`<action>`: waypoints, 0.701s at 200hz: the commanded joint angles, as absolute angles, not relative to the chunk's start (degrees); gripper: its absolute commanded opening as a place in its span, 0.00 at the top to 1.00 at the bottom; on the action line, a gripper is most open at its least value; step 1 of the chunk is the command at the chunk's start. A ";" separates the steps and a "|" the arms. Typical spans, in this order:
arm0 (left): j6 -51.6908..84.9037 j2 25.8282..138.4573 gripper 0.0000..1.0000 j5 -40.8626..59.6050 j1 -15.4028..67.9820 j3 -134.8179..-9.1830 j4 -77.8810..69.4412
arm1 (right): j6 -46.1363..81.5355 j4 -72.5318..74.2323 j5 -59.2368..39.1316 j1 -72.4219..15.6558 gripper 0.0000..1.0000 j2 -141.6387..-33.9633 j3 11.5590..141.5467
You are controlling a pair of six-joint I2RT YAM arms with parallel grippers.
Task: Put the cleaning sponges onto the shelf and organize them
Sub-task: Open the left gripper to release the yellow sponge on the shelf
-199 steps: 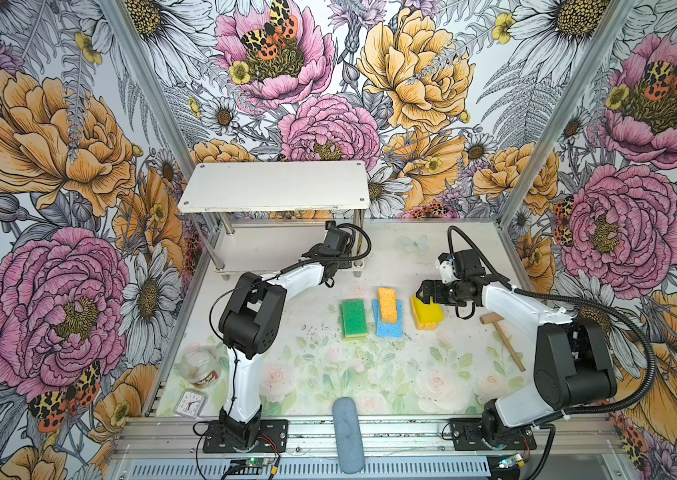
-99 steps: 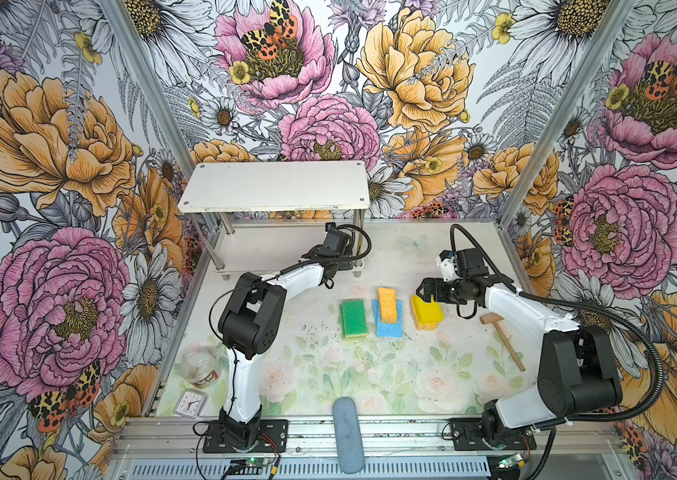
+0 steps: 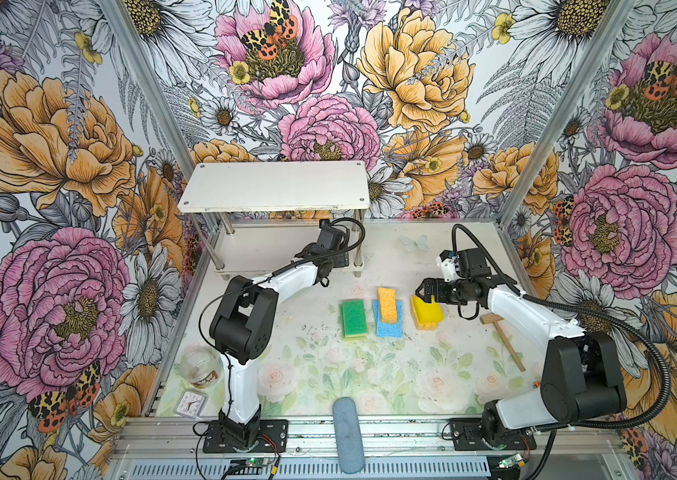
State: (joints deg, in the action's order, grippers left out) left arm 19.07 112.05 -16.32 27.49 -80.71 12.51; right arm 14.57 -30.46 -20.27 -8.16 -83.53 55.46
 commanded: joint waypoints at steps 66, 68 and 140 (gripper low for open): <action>19.12 111.31 0.16 -12.56 27.07 -80.20 10.42 | 15.17 -30.94 -20.84 -7.73 0.04 -81.63 55.19; 19.08 111.35 0.16 -12.50 27.11 -80.23 10.38 | 15.15 -30.94 -20.85 -7.73 0.04 -81.60 55.19; 19.77 111.86 0.16 -10.30 26.85 -80.51 10.11 | 14.96 -30.94 -20.62 -7.65 0.04 -81.47 54.91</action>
State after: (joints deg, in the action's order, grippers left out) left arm 19.11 112.05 -12.40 27.49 -80.66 11.46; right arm 14.57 -31.05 -20.45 -8.16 -83.31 55.46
